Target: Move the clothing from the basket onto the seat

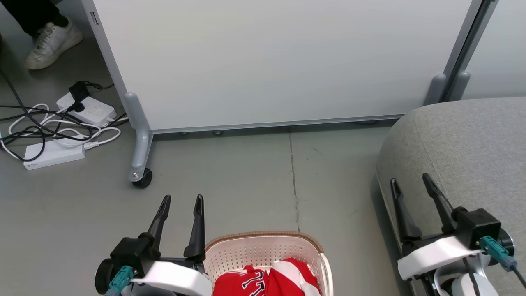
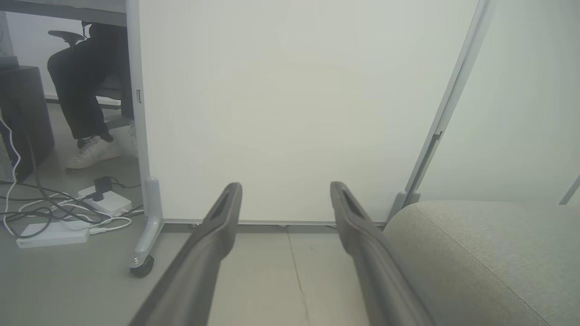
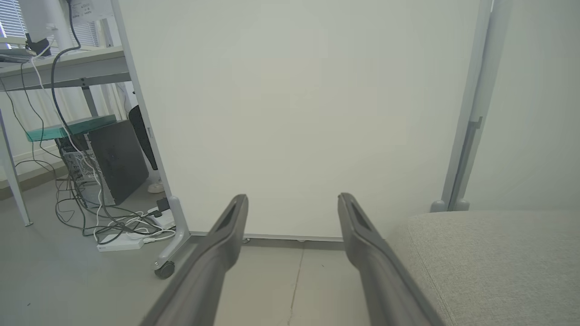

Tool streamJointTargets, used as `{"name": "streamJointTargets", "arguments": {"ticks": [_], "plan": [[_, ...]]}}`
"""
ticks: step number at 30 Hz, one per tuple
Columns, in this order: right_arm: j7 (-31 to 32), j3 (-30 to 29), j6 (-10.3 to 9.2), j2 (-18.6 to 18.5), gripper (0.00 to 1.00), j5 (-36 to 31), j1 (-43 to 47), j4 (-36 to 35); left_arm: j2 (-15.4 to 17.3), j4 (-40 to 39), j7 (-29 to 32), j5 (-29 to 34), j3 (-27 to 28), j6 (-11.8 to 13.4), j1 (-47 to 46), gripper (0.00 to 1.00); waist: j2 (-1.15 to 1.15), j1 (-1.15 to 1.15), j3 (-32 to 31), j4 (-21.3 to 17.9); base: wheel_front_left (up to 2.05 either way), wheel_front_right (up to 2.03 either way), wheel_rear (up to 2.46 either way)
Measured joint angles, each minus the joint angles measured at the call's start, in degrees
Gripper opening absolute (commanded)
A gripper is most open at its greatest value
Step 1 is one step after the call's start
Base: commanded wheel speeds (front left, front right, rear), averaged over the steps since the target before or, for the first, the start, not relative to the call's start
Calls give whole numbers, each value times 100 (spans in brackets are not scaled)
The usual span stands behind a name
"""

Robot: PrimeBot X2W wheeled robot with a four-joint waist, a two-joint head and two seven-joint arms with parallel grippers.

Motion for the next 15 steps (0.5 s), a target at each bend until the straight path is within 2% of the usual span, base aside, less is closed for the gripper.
{"name": "streamJointTargets", "arguments": {"ticks": [8, 15], "plan": [[-99, 47, 0, -2, 100, -147, -71, 179, 4, -11, -83, 187, -88, 46, 43, 100, 0, 0, -38, 0, 0, 0, 0], [-171, 68, 0, -7, 100, 33, -73, 323, 5, 33, -166, 218, -130, -74, 148, 100, 0, 0, -71, 6, 0, 0, 0]]}}
